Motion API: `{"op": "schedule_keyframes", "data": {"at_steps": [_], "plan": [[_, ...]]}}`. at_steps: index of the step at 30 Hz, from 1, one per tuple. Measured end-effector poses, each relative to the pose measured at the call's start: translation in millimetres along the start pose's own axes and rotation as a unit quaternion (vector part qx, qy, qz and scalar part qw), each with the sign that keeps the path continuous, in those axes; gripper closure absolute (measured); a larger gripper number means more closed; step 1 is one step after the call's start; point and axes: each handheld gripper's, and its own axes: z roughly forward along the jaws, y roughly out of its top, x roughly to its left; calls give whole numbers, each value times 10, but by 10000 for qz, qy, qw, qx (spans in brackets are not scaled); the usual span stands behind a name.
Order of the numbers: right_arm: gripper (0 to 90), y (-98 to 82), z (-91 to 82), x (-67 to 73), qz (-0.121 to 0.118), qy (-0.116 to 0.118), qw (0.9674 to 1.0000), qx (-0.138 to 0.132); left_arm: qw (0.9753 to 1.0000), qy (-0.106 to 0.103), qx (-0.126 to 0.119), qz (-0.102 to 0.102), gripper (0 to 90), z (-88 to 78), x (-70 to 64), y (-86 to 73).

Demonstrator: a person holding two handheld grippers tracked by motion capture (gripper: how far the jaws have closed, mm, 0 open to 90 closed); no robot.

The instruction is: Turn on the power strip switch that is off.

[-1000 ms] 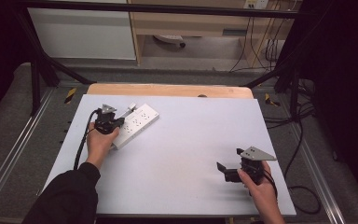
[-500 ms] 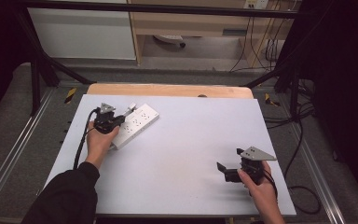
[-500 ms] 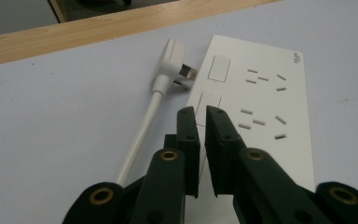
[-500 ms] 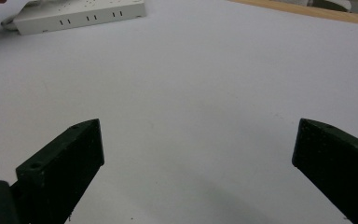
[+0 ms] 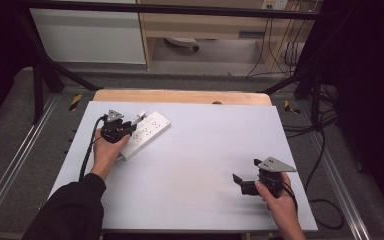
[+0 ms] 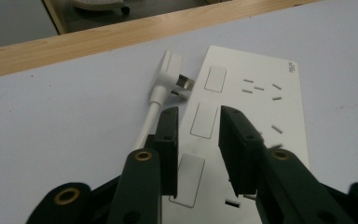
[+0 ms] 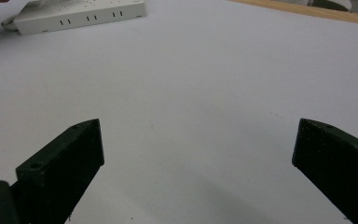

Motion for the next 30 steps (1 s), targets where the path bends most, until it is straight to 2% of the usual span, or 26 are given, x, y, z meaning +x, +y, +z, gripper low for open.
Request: {"op": "schedule_keyframes", "data": {"at_steps": [5, 10, 12, 13, 16, 19, 24, 30], "plan": [[26, 1, 0, 1, 9, 2, 10000, -4, 9999, -30, -129, -3, 599, -4, -5, 12], [27, 0, 1, 1, -3, 4, 10000, 2, 9995, -27, -187, -236, 407, -1, 1, 21], [27, 0, 0, 2, -7, 7, 10000, 6, 9994, -41, -217, -263, 369, -2, 5, 21], [27, 0, 0, 3, -4, 10, 10000, 9, 9995, -64, -226, -231, 338, 0, 4, 21], [27, 0, 1, 1, 0, 5, 10000, 11, 9998, -61, -210, 32, 265, 7, -28, 21], [27, 0, 2, 2, -1, 1, 10000, 13, 9995, -157, -261, -58, 169, 10, -44, 26], [27, 1, 4, 4, -8, 8, 10000, 16, 9992, -202, -333, -121, 106, -10, -67, 44], [27, -1, 0, 1, -16, 8, 10000, 18, 9982, -228, -530, -139, 88, -69, -69, 82]]}}
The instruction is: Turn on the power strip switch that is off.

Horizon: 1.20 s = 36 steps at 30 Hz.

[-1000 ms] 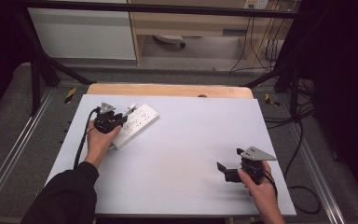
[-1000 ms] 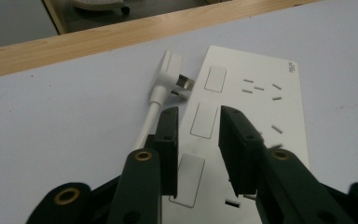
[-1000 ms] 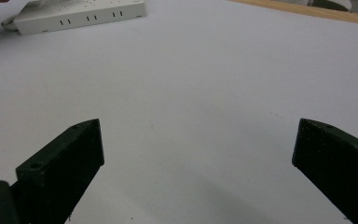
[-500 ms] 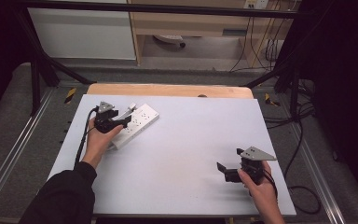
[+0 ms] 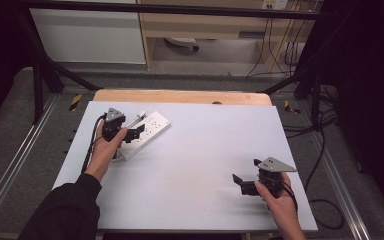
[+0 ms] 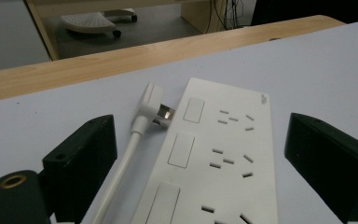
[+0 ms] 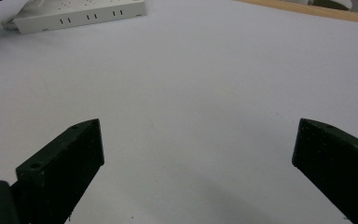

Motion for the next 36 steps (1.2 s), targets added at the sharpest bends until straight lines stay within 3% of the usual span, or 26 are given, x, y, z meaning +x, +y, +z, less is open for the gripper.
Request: {"op": "schedule_keyframes", "data": {"at_steps": [7, 11, 18, 28, 36], "plan": [[27, 0, 4, 0, 6, 0, 10000, 7, 10000, 8, -32, -57, 82, -124, -14, 59], [26, 2, -1, 2, 12, -10, 10000, -5, 9995, -89, -67, -297, 86, -222, -10, 94], [26, 3, 1, 1, 16, -11, 10000, -2, 9992, -122, -232, -296, 92, -417, -30, 165], [26, 0, 0, -4, 29, -31, 10000, 1, 9992, -137, -323, -174, 90, -678, -74, 207], [26, 1, -2, -8, 52, -36, 10000, -28, 9987, -293, -407, 13, 84, -900, -172, 228]]}}
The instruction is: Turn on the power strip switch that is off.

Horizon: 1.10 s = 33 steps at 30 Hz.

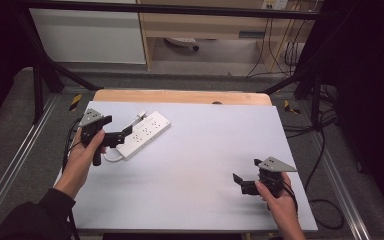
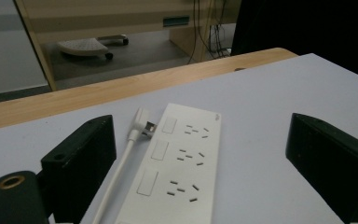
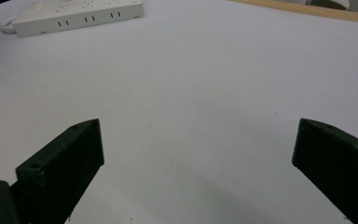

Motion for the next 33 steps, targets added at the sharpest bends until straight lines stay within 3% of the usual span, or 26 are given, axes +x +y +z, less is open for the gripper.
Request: {"op": "schedule_keyframes", "data": {"at_steps": [7, 14, 25, 30, 33], "plan": [[26, 0, 2, -4, 6, 0, 10000, 2, 9997, -66, -115, 190, 75, -158, -82, 0], [26, -2, 1, -8, 0, -13, 10000, 6, 9993, -105, -264, 236, 73, -290, -104, -52], [26, -3, 3, -10, 3, -20, 10000, 11, 9991, -65, -381, 190, 72, -581, -137, -183], [26, -2, 4, -13, 7, -25, 10000, 18, 9991, -100, -417, 71, 73, -727, -186, -305], [26, -3, 4, -15, 13, -29, 10000, 17, 9988, -156, -461, -106, 74, -808, -222, -408]]}}
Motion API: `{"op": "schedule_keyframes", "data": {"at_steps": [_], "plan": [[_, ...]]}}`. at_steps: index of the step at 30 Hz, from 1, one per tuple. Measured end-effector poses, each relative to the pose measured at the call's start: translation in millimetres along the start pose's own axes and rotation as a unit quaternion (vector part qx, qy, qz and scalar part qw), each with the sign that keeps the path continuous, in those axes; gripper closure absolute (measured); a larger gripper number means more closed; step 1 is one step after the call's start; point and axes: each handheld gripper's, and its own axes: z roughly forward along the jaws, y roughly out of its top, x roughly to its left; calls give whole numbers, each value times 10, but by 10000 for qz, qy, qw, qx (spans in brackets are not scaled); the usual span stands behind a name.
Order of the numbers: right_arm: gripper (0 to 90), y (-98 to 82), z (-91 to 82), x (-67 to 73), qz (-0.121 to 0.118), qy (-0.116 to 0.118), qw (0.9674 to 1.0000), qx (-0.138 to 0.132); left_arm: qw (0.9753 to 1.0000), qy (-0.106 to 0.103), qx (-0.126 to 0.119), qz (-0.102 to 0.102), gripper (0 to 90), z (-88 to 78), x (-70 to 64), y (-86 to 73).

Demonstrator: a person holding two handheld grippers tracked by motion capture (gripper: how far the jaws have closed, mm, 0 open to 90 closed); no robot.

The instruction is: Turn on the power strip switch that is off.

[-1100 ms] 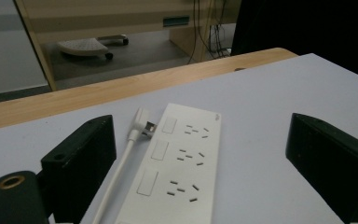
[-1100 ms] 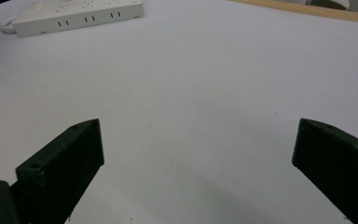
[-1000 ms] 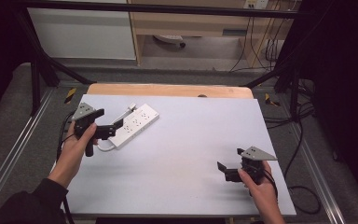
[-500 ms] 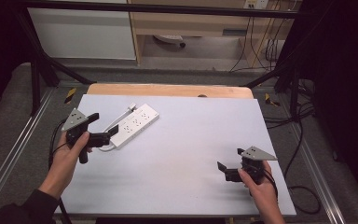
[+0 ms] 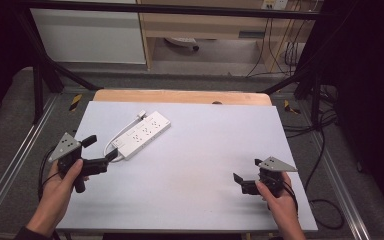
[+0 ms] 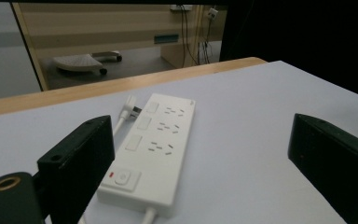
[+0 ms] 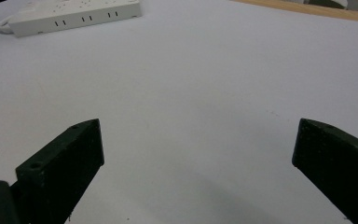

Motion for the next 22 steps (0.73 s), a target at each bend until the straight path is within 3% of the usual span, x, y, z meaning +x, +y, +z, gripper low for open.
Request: {"op": "schedule_keyframes", "data": {"at_steps": [5, 10, 14, 16, 18, 21, 22], "plan": [[26, 1, 7, -8, 15, 12, 10000, 0, 10000, -34, -4, -63, 73, -107, -73, -169], [26, 2, 8, -12, 8, -10, 10000, -7, 9998, 33, 179, -113, 73, -123, -108, -362], [26, -2, 9, -19, 5, -43, 10000, 10, 9990, 248, 346, 107, 80, -93, -169, -501], [25, -6, 9, -22, 26, -81, 10000, 28, 9989, 140, 437, -34, 80, -56, -181, -569], [24, -21, 23, -37, 33, -172, 9998, 92, 9974, 163, 703, -30, 80, 5, -181, -653], [26, -54, 65, -76, 75, -374, 9989, 265, 9930, 287, 1146, -90, 95, 87, -167, -747], [28, -67, 93, -99, 101, -461, 9983, 350, 9928, 294, 1158, -79, 102, 95, -166, -744]]}}
